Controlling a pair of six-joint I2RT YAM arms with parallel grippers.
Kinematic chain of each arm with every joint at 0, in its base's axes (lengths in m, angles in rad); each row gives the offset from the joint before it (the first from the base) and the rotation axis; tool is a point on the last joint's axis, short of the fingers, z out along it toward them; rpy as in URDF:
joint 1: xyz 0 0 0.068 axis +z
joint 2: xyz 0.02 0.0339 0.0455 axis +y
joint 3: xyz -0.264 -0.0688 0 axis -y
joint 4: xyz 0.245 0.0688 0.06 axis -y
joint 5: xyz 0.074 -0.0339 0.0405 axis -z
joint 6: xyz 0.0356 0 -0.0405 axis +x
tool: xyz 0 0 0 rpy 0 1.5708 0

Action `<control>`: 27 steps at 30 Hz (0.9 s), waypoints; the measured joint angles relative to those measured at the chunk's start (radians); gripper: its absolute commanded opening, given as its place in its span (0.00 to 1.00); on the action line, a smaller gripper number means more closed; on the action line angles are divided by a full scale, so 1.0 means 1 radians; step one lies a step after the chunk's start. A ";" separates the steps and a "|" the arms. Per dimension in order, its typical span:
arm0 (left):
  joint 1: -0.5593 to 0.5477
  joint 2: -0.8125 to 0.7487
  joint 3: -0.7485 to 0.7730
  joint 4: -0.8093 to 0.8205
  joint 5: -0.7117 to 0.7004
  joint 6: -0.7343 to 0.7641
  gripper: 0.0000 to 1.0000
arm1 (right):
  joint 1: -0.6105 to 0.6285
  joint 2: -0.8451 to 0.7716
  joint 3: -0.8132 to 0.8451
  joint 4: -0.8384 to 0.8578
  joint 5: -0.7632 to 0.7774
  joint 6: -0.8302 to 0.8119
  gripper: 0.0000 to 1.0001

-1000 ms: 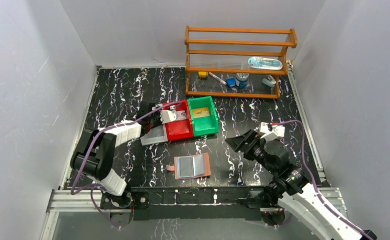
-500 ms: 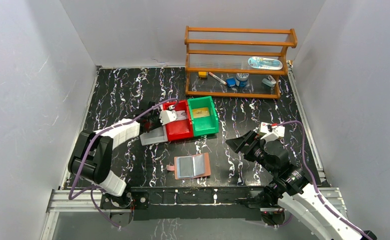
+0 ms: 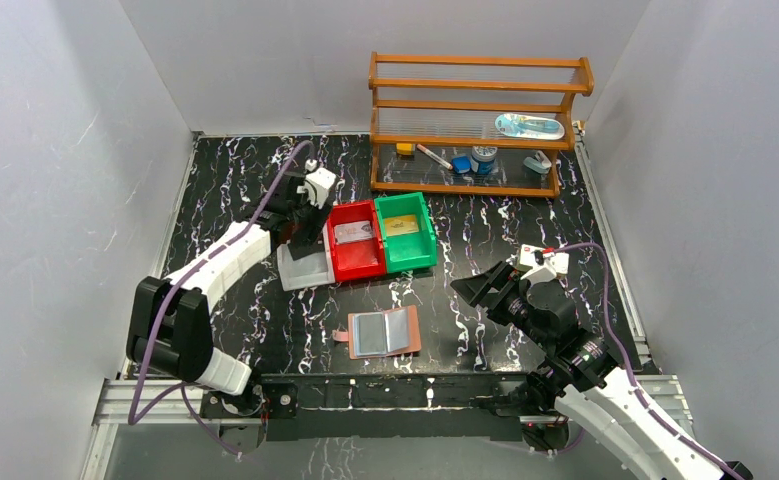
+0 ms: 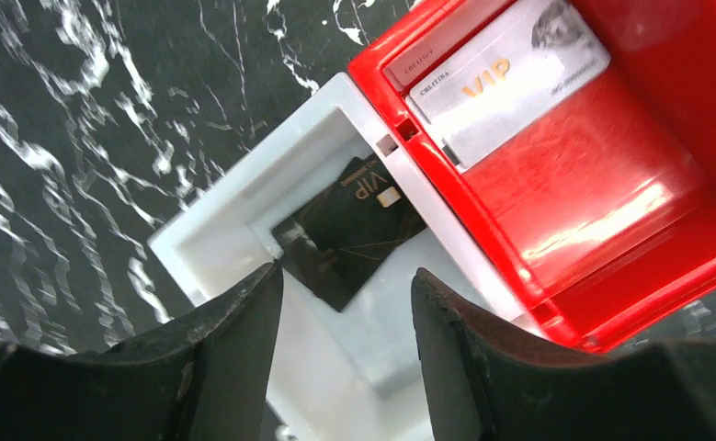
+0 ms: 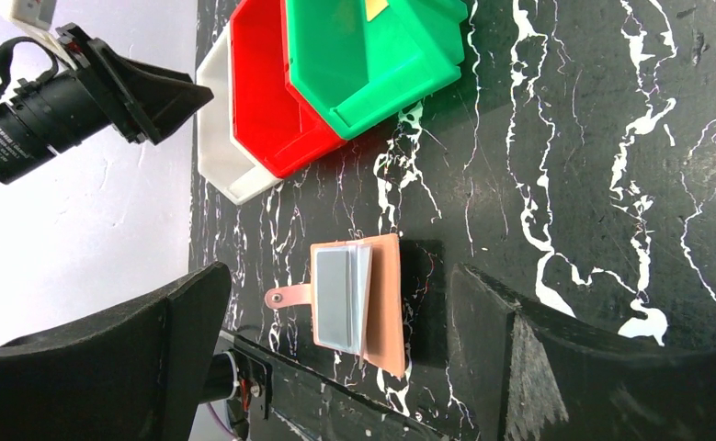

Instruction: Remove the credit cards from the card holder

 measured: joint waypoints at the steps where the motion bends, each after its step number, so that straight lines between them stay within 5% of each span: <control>1: 0.000 0.005 0.016 -0.021 -0.017 -0.078 0.50 | 0.000 0.000 0.000 0.000 0.000 0.002 0.98; 13: 0.011 0.052 0.052 -0.164 -0.016 -0.746 0.49 | 0.000 0.022 0.000 0.000 -0.011 0.024 0.98; 22: 0.033 0.105 0.076 -0.148 -0.027 -0.984 0.48 | 0.000 0.010 0.000 -0.003 -0.010 0.029 0.98; 27: 0.034 0.106 0.073 -0.134 -0.044 -1.070 0.32 | 0.000 -0.005 0.000 -0.009 -0.010 0.032 0.98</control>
